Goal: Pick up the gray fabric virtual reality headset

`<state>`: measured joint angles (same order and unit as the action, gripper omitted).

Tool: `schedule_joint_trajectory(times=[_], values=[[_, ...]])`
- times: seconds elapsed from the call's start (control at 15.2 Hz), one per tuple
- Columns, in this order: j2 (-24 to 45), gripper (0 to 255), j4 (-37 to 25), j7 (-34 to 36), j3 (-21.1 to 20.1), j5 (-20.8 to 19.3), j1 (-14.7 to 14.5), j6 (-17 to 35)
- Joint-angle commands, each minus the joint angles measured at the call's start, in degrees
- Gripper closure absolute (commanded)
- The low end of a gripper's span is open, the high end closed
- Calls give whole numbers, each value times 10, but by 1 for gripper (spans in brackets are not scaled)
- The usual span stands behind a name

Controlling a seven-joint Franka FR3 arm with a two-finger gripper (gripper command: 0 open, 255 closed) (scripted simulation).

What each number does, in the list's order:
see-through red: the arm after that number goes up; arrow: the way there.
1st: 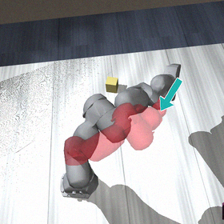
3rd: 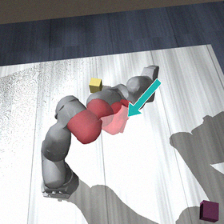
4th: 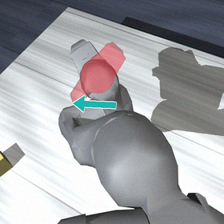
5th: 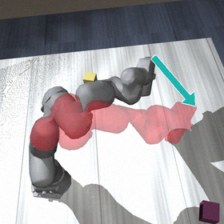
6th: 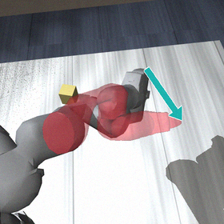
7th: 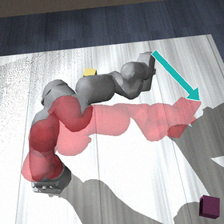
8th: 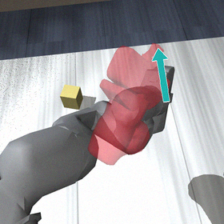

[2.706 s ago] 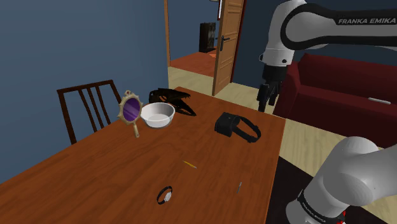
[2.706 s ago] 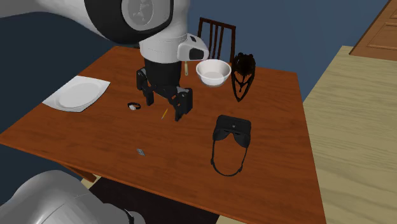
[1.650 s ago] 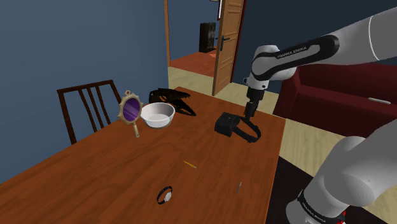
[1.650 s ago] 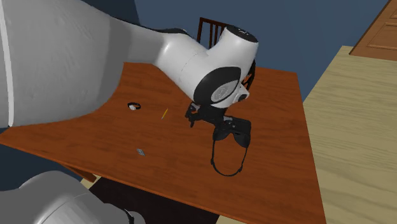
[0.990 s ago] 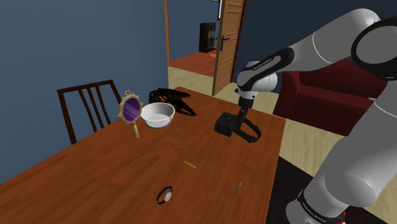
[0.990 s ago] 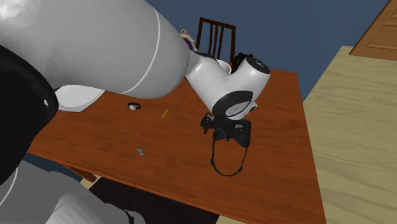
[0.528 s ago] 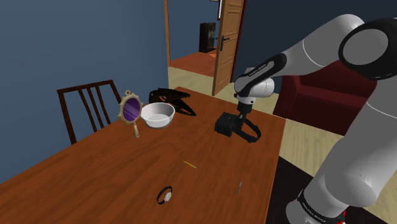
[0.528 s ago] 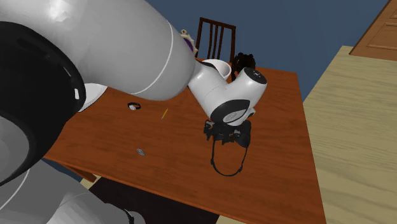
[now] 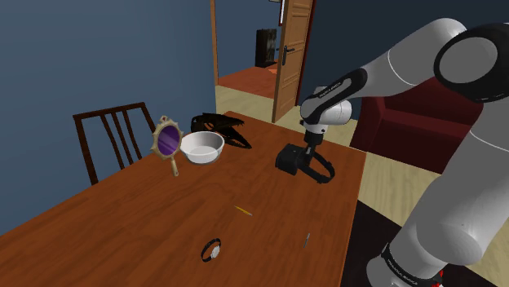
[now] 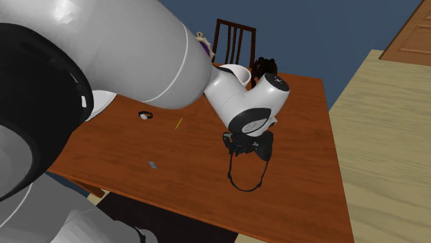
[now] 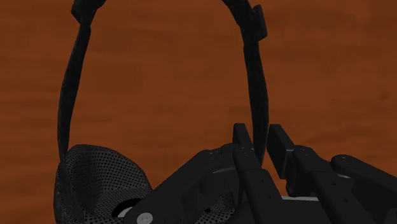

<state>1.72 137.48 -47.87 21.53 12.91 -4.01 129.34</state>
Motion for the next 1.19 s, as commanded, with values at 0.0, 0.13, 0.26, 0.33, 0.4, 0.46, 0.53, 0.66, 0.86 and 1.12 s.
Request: schedule_joint_trajectory(times=[0.0, 0.13, 0.26, 0.33, 0.4, 0.46, 0.53, 0.66, 0.86, 1.12], values=[[1, 255, 0, 0, 0, 0, 0, 1], [-12, 255, -4, 8, 1, -8, 0, -13], [-24, 255, -8, 15, 1, -17, 1, -28], [-30, 255, -10, 19, 1, -20, 1, -36], [-36, 255, -13, 22, 1, -24, 1, -43], [-41, 255, -15, 26, 1, -27, 1, -50], [-47, 255, -18, 29, 1, -31, 1, -58], [-57, 255, -24, 35, 1, -37, 2, -73], [-72, 255, -34, 44, 0, -45, 3, -96], [-82, 255, -41, 50, -1, -50, 3, -112]])
